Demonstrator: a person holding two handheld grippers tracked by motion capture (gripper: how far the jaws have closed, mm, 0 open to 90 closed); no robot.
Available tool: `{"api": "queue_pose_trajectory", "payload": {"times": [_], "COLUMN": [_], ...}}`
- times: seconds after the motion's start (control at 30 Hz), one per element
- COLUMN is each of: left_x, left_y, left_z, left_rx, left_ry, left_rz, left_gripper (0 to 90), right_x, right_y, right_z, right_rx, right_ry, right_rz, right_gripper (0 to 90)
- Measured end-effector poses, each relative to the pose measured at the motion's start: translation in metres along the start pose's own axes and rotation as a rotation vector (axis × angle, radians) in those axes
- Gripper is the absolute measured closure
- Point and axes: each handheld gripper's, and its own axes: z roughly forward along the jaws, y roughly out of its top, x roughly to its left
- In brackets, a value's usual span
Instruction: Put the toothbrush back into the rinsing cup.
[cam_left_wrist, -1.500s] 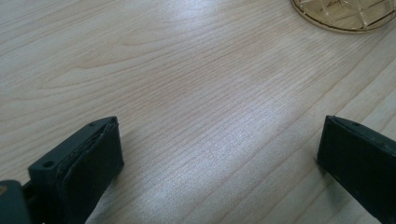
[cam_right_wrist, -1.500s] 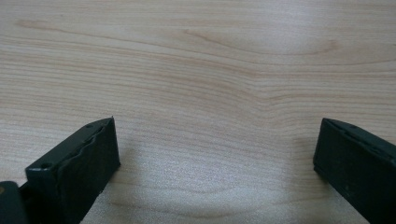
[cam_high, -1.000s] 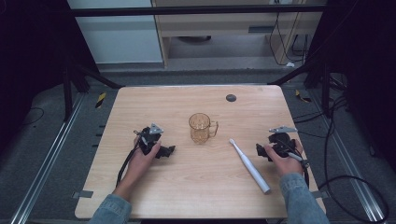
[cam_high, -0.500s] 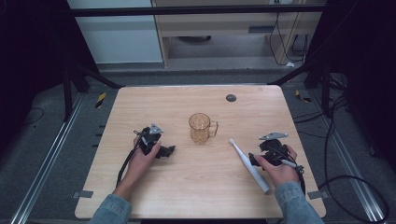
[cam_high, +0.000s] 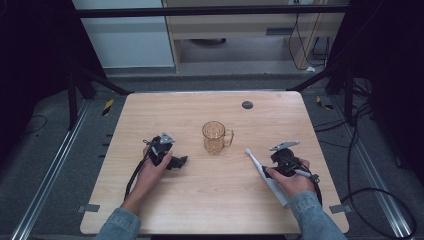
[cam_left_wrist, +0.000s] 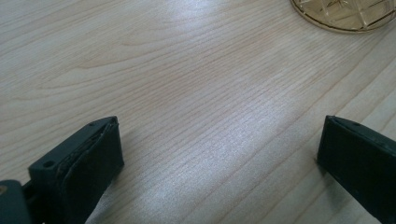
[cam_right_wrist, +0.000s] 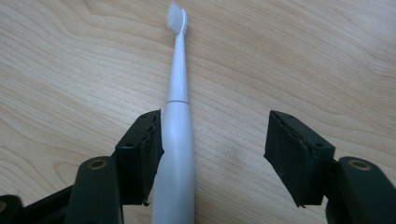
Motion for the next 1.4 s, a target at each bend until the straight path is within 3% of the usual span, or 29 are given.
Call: {"api": "queue_pose_trajectory", "payload": {"times": [0.57, 1.0, 1.4], "left_x": [0.0, 0.0, 0.0], "left_y": [0.0, 0.0, 0.0], "left_z": [0.0, 0.0, 0.0], "left_rx": [-0.001, -0.001, -0.002], "left_ry": [-0.001, -0.001, -0.001], "left_rz": [-0.001, 0.0, -0.001], "left_gripper": [0.0, 0.0, 0.0], "right_x": [0.012, 0.015, 0.013], "right_y": [0.014, 0.014, 0.013], "right_z": [0.023, 0.03, 0.031], "right_rx": [0.141, 0.213, 0.244], "right_ry": [0.061, 0.083, 0.1], "right_rz": [-0.049, -0.051, -0.035], "right_gripper": [43.5, 48.5, 56.0]}}
